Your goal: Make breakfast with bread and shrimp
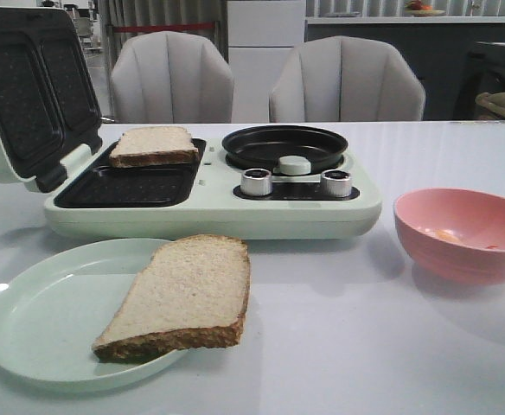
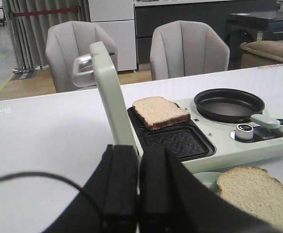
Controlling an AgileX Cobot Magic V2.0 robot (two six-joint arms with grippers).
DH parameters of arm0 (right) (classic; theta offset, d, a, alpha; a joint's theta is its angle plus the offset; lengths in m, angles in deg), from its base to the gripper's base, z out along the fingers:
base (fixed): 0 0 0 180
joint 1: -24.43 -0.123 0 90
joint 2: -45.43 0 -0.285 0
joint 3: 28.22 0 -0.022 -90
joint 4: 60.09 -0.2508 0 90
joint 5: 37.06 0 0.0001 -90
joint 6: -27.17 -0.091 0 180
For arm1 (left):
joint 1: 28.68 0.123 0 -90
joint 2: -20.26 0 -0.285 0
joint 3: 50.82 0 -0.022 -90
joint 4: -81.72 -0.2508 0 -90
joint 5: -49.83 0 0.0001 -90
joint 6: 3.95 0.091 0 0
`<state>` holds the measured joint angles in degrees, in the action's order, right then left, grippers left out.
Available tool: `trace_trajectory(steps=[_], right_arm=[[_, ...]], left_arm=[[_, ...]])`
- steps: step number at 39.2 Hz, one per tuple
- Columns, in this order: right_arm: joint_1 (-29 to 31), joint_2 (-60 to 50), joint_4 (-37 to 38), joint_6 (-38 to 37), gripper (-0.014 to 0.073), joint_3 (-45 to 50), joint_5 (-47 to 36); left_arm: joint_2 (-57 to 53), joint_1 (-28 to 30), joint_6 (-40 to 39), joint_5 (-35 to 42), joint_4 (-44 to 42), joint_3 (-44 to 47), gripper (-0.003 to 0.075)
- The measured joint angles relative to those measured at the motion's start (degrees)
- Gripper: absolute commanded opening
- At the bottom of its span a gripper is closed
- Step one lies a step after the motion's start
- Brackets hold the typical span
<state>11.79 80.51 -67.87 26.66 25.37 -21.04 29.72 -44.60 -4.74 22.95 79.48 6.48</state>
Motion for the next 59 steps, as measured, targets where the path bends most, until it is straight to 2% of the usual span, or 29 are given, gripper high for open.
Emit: trace_trajectory(steps=[16,27,33,39,59], right_arm=[[-7.42,26.89,-21.98,0.0,0.0587,-11.03,6.57],[-11.81,43.67,-25.6,0.0,0.0517,-17.29,7.45],[-13.04,50.67,-29.6,1.82,0.0509,-19.66,7.45],[-13.83,55.71,-37.11,8.66,0.0509,-21.71,7.45],[-13.89,74.9,-75.35,42.72,0.0509,-27.89,9.66]], left_arm=[[0.0,0.0,0.0,0.21,0.0,0.0,0.0113],[0.0,0.0,0.0,0.21,0.0,0.0,0.0113],[0.0,0.0,0.0,0.21,0.0,0.0,0.0113],[0.0,0.0,0.0,0.21,0.0,0.0,0.0113],[0.0,0.0,0.0,0.24,0.0,0.0,0.0113]])
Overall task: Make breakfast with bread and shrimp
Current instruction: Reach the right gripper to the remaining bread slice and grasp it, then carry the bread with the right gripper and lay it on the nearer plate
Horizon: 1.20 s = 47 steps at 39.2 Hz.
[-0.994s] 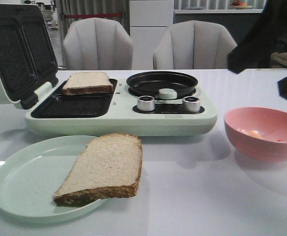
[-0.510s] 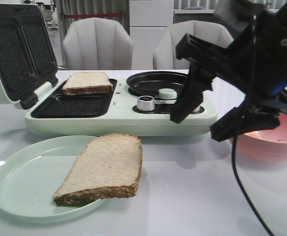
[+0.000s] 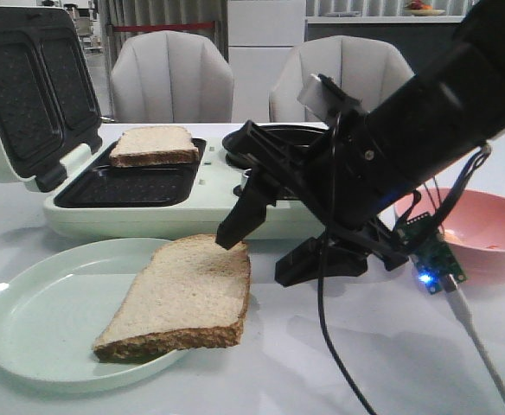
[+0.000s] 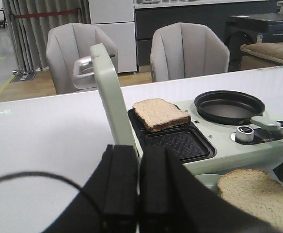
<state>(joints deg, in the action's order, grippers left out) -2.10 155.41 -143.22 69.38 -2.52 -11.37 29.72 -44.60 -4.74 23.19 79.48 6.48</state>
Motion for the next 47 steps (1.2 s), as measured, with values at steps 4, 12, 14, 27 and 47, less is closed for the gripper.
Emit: trace_trajectory(steps=[4,12,14,27,47], right_arm=[[0.0,2.26,-3.9,3.95,0.0509,-0.1,0.33],[0.0,4.63,-7.71,6.49,0.0476,-0.34,2.43],[0.0,4.85,-8.0,7.13,0.0432,-0.34,2.82],[0.0,5.1,-10.35,9.9,0.0182,-0.34,3.44],[0.0,-1.11,-13.78,19.17,0.0182,-1.98,9.14]], left_arm=[[0.0,0.0,0.0,0.1,0.0,0.0,0.0113],[0.0,0.0,0.0,0.1,0.0,0.0,0.0113],[0.0,0.0,0.0,0.1,0.0,0.0,0.0113],[0.0,0.0,0.0,0.1,0.0,0.11,0.0113],[0.0,0.0,0.0,0.1,0.0,0.11,0.0113]])
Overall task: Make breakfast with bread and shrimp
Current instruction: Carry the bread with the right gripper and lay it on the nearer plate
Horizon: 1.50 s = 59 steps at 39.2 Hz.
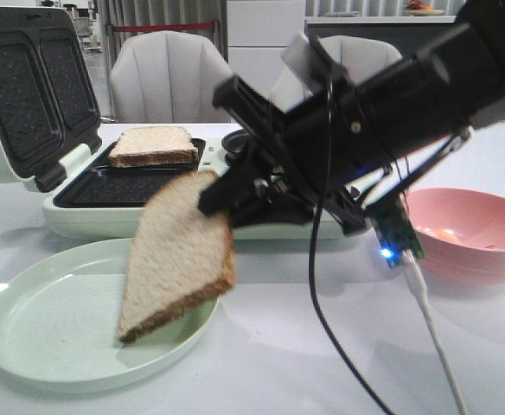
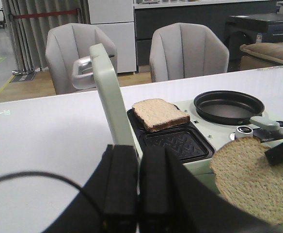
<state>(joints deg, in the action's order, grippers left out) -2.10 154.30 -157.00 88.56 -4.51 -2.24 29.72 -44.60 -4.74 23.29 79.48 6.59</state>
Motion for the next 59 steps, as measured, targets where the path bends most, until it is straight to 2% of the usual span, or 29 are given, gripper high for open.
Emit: trace_trajectory(steps=[7,17,30,33,39,43,52,59], right_arm=[[-0.08,0.0,-3.39,3.15,0.0182,-5.92,4.19],[-0.08,2.57,-5.14,7.71,0.0185,-15.74,-3.49],[-0.95,16.26,-5.59,7.82,0.0193,-29.7,-4.3],[-1.19,18.91,-5.59,7.82,0.024,-31.96,-4.3],[-1.19,22.17,-6.11,7.86,0.0489,-34.36,-4.52],[-1.19,22.43,-6.11,7.86,0.0594,-34.51,-4.59],[-1.19,21.21,-5.85,9.96,0.0605,-34.97,-6.03],[-1.25,17.22,2.02,9.84,0.0605,-34.97,-12.03]], left_arm=[[0.0,0.0,0.0,0.02,0.0,0.0,0.0113],[0.0,0.0,0.0,0.02,0.0,0.0,0.0113],[0.0,0.0,0.0,0.02,0.0,0.0,0.0113],[0.0,0.0,0.0,0.02,0.0,0.0,0.0113],[0.0,0.0,0.0,0.02,0.0,0.0,0.0113],[0.0,0.0,0.0,0.02,0.0,0.0,0.0113],[0.0,0.0,0.0,0.02,0.0,0.0,0.0113],[0.0,0.0,0.0,0.02,0.0,0.0,0.0113]])
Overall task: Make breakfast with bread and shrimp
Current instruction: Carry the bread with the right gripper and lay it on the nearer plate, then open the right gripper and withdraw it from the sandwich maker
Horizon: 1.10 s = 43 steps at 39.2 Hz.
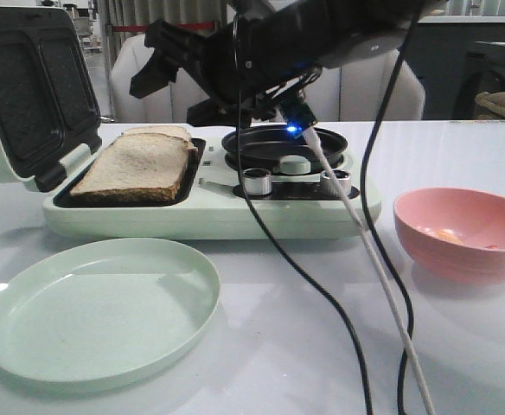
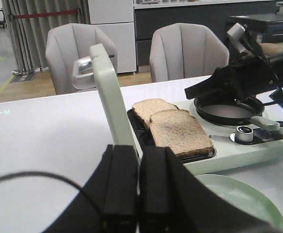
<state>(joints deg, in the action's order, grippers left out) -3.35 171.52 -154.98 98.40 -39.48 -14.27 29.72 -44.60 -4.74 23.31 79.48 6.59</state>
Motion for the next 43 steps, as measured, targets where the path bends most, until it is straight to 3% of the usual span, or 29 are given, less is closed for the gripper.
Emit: trace_trajectory(steps=[10,17,34,43], right_arm=[[0.0,-6.27,15.17,-5.76,0.0605,0.26,-3.11],[0.0,-13.37,28.04,-14.26,0.0605,2.69,-1.99],[0.0,-35.09,78.48,-53.16,0.0605,5.47,16.78],[0.0,-45.21,89.11,-61.67,0.0605,8.7,20.81]], left_arm=[[0.0,0.0,0.0,0.0,0.0,0.0,0.0113],[0.0,0.0,0.0,0.0,0.0,0.0,0.0113],[0.0,0.0,0.0,0.1,0.0,0.0,0.0113],[0.0,0.0,0.0,0.1,0.0,0.0,0.0113]])
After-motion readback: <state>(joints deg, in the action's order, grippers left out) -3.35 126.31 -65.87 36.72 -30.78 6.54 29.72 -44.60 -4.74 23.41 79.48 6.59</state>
